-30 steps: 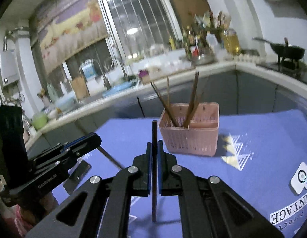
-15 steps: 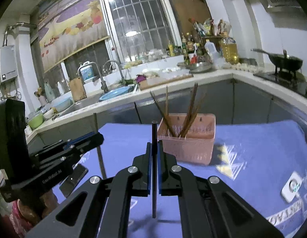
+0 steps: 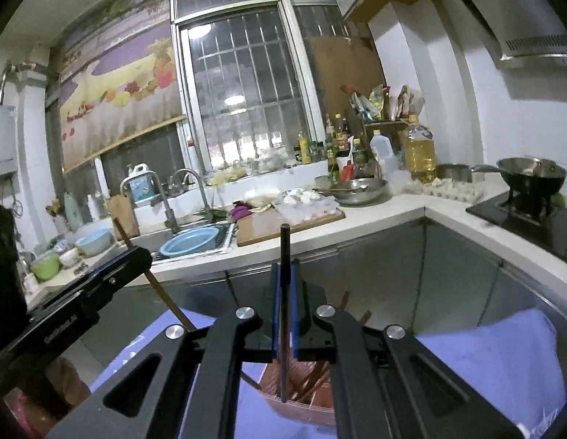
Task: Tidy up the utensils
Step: 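Carry the left gripper's chopstick into the basket while the right gripper carries its own, then open both grippers to release the chopsticks and pull back from the basket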
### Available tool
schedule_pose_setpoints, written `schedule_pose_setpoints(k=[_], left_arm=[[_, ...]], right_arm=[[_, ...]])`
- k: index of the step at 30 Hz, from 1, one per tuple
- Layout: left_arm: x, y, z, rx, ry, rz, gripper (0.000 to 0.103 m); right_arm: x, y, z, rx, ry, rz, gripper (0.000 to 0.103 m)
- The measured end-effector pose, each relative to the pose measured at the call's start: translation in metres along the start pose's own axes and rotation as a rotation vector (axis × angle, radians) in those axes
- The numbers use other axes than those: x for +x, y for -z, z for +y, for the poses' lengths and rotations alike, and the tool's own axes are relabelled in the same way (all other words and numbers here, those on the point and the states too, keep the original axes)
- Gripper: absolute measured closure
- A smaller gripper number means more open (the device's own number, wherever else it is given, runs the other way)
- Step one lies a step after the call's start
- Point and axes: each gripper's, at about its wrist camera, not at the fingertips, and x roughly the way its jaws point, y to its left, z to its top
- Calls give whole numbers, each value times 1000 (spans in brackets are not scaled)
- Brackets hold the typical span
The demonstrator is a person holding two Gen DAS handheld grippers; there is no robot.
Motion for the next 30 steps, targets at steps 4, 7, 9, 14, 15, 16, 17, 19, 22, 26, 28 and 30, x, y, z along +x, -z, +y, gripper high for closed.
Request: schedule_pose_setpoints(k=[4, 7, 9, 14, 15, 16, 17, 19, 22, 26, 28, 30], left_arm=[[43, 13, 1, 7, -12, 61, 98], [68, 29, 5, 8, -27, 102, 98], [81, 38, 9, 2, -30, 134, 98], [109, 71, 13, -11, -40, 248, 97], [117, 79, 14, -20, -31, 296, 96], [124, 87, 15, -27, -27, 341, 94], [126, 91, 15, -30, -29, 362, 92], [124, 98, 18, -46, -42, 389, 89], [105, 93, 22, -72, -52, 354, 86], [60, 75, 25, -83, -46, 263, 72], [25, 72, 25, -81, -38, 195, 62], [-3, 78, 24, -75, -45, 156, 51]], right_arm=[[34, 13, -10, -13, 13, 39, 98], [50, 27, -18, -2, 22, 61, 98], [58, 37, -23, 5, 22, 88, 98], [76, 60, -22, 13, -8, 185, 97], [80, 66, -22, 24, -19, 223, 97], [81, 68, -21, 35, -25, 242, 96], [81, 70, -20, 48, -33, 256, 96], [74, 69, -18, 67, -47, 255, 93], [48, 60, -13, 74, -59, 197, 80], [-1, 50, -4, 97, -86, 89, 59], [-33, 60, 2, 117, -107, 46, 54], [-51, 78, 6, 140, -115, 45, 47]])
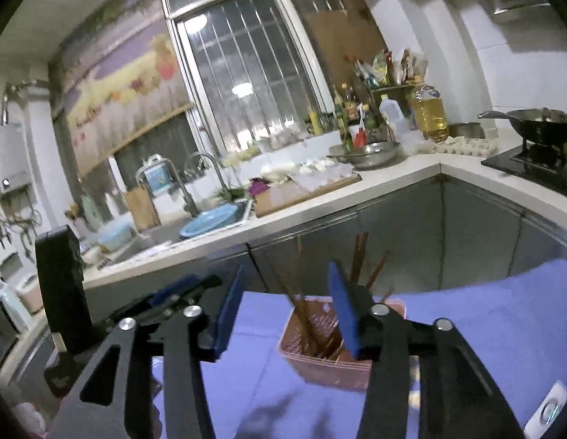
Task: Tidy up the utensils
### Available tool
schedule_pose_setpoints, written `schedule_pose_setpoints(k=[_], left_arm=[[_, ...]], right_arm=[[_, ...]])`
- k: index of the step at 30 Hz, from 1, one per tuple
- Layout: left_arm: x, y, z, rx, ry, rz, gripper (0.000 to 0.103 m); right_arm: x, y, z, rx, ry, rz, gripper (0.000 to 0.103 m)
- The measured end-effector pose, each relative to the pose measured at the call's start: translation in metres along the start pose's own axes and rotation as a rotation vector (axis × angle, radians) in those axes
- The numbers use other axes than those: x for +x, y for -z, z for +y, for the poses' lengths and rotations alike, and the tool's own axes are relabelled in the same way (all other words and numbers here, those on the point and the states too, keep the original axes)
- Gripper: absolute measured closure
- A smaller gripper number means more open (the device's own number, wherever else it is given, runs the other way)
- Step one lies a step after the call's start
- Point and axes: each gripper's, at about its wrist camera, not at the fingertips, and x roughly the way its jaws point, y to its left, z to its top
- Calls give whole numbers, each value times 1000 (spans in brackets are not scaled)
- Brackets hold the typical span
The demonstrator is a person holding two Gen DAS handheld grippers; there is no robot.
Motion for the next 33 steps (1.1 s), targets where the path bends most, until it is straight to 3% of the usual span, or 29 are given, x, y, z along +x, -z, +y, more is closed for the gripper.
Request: schedule_pose_setpoints(k=[4, 8, 11, 16, 21, 28, 33], left_arm=[[-35, 42, 5, 4, -30, 17, 43], [-55, 89, 9, 25, -116, 86, 41], [-65, 117, 10, 60, -191, 143, 37], [-86, 141, 15, 56, -234, 153, 29], [-103, 150, 8, 85, -258, 137, 26], [-116, 155, 9, 65, -247, 161, 21], [-117, 159, 10, 71, -251, 196, 12]], right_arm=[[-20, 69, 2, 74, 6, 76, 41], [-37, 136, 3, 151, 36, 159, 40], [-49, 167, 7, 189, 52, 212, 40], [-75, 182, 25, 138, 62, 200, 38], [-90, 189, 37, 142, 40, 193, 28], [-94, 194, 40, 165, 28, 208, 28], [-93, 194, 41, 172, 25, 217, 27]])
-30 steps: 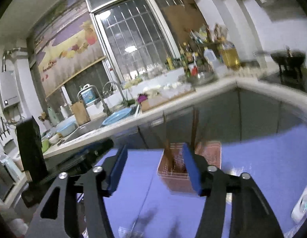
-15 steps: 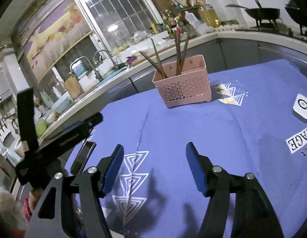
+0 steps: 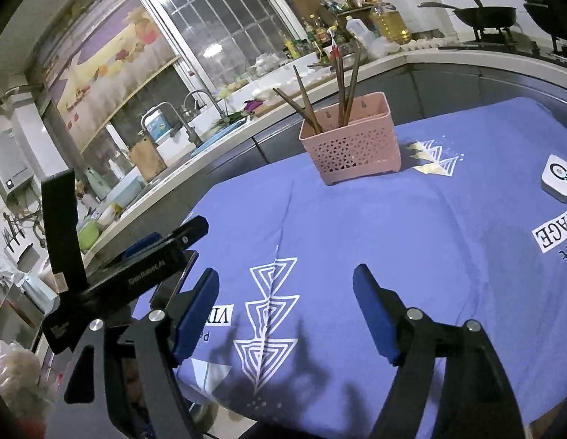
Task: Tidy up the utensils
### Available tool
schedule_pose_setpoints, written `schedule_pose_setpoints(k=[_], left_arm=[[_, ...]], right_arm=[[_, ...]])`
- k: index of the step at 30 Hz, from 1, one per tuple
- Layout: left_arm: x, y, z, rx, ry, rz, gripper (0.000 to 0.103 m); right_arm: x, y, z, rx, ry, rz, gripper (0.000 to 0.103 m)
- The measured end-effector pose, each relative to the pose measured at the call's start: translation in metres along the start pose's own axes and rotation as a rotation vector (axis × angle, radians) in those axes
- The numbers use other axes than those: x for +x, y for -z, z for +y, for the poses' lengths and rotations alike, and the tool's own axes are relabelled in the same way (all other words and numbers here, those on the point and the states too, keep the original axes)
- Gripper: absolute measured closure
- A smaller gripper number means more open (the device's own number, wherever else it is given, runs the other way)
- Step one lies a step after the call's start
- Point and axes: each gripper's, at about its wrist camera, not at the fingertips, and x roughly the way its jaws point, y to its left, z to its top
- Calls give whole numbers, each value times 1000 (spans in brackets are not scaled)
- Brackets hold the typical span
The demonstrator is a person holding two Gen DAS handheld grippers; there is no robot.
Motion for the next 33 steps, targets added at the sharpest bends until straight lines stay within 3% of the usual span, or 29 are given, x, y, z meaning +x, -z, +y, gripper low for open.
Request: schedule_pose_setpoints(k=[3, 14, 27, 33], left_arm=[[-1, 2, 0, 8, -22, 15, 6], [-1, 9, 2, -5, -44, 52, 6], [-25, 3, 5, 9, -108, -39, 6], [-44, -8, 6, 21, -172, -114, 6]], right_arm=[[-1, 1, -1, 4, 8, 0, 25], [-2, 2, -5, 6, 8, 4, 22], [-20, -1, 9, -54, 7, -37, 22], [-31, -16, 18, -62, -42, -54, 22]])
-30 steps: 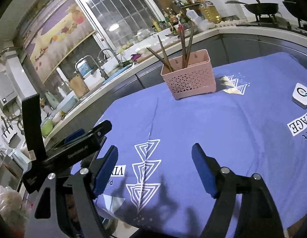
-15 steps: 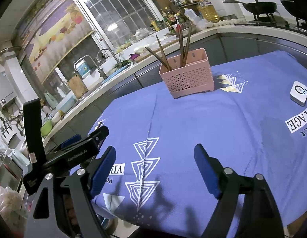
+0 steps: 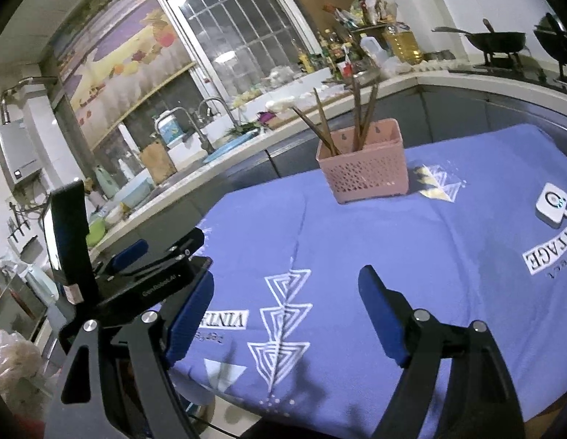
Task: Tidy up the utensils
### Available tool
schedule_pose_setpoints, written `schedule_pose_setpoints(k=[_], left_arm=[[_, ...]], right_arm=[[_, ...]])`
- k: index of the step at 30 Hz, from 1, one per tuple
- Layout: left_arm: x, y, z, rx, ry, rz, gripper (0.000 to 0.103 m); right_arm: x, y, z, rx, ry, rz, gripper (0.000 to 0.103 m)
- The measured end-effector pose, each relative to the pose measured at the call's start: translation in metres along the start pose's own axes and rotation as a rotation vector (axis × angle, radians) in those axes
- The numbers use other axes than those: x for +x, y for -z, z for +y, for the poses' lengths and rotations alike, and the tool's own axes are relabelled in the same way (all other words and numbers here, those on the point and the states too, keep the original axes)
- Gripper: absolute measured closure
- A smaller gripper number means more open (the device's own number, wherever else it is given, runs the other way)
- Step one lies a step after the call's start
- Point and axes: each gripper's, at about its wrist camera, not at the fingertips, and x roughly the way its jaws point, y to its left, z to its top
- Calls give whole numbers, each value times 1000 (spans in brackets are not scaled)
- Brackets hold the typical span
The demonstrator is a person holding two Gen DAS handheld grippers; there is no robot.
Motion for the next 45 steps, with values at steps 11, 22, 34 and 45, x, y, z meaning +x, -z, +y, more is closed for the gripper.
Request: schedule_pose_setpoints(k=[11, 22, 34, 45], left_arm=[[-3, -13, -4, 40, -79, -50, 6], [5, -16, -17, 73, -112, -52, 6], [20, -10, -22, 71, -98, -4, 6], [27, 0, -35, 90, -50, 62, 6]], right_arm=[[-6, -20, -2, 16, -72, -48, 22], [-7, -24, -18, 69, -92, -64, 22], [-5, -20, -23, 103, -82, -50, 22], [3, -13, -20, 104, -57, -23, 22]])
